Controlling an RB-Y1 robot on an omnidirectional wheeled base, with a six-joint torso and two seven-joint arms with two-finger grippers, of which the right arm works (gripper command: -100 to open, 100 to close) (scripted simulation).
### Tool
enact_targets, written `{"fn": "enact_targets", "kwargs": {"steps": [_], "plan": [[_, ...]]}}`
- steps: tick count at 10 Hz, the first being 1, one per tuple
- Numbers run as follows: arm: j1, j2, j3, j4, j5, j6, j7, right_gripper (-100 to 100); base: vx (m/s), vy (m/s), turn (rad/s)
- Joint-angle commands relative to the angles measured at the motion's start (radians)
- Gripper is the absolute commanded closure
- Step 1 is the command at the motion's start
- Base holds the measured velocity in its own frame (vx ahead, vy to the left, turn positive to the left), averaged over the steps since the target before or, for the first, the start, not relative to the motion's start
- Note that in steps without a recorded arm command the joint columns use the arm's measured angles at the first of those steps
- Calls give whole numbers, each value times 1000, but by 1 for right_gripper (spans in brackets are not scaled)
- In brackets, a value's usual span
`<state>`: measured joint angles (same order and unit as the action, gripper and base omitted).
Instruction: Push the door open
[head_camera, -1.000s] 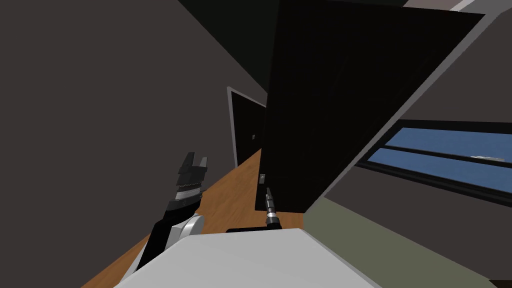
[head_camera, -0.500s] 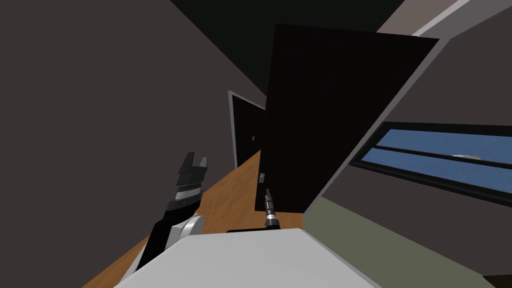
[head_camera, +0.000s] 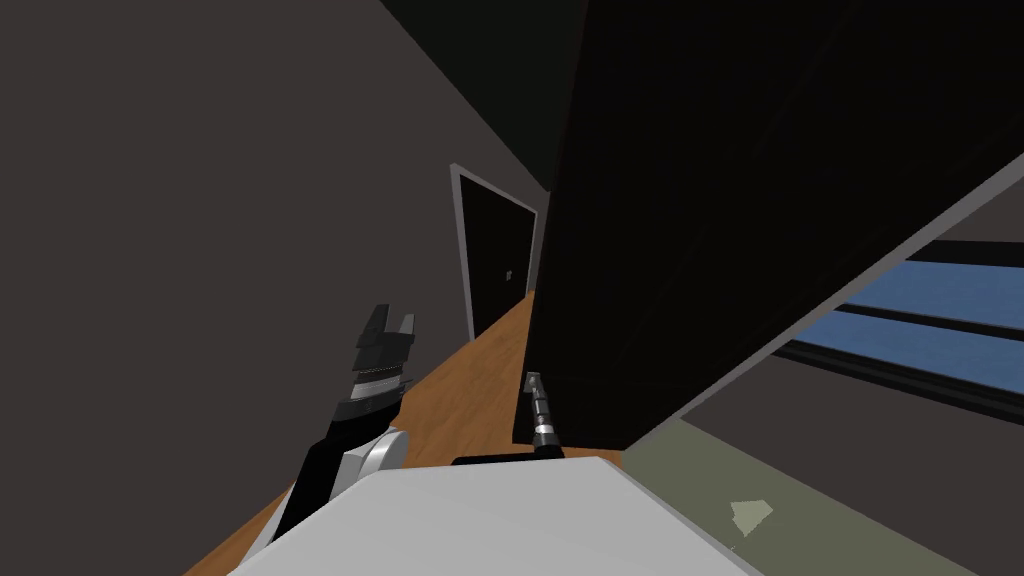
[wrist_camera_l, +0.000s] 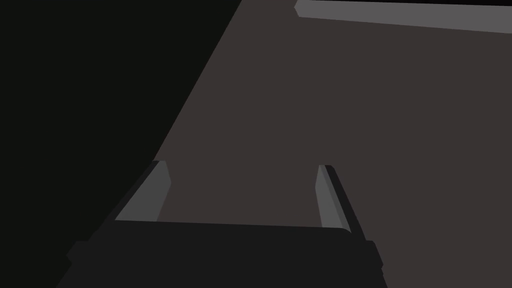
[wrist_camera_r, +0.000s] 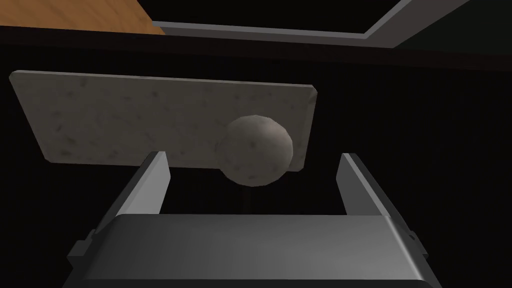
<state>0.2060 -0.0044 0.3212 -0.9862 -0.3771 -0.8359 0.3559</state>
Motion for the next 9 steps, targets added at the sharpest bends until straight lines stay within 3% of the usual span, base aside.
{"fn": "enact_targets", "kwargs": {"steps": [1, 2, 7, 8, 9], "plan": [[0, 0, 0, 0, 0, 0, 0, -100, 109, 9, -6], [0, 0, 0, 0, 0, 0, 0, 100, -19, 2, 0], [0, 0, 0, 0, 0, 0, 0, 100, -21, -1, 3], [-2, -15, -19, 0, -13, 6, 6, 100, 93, 38, -65], [-2, -17, -24, -1, -15, 7, 7, 100, 184, 73, -59]]}}
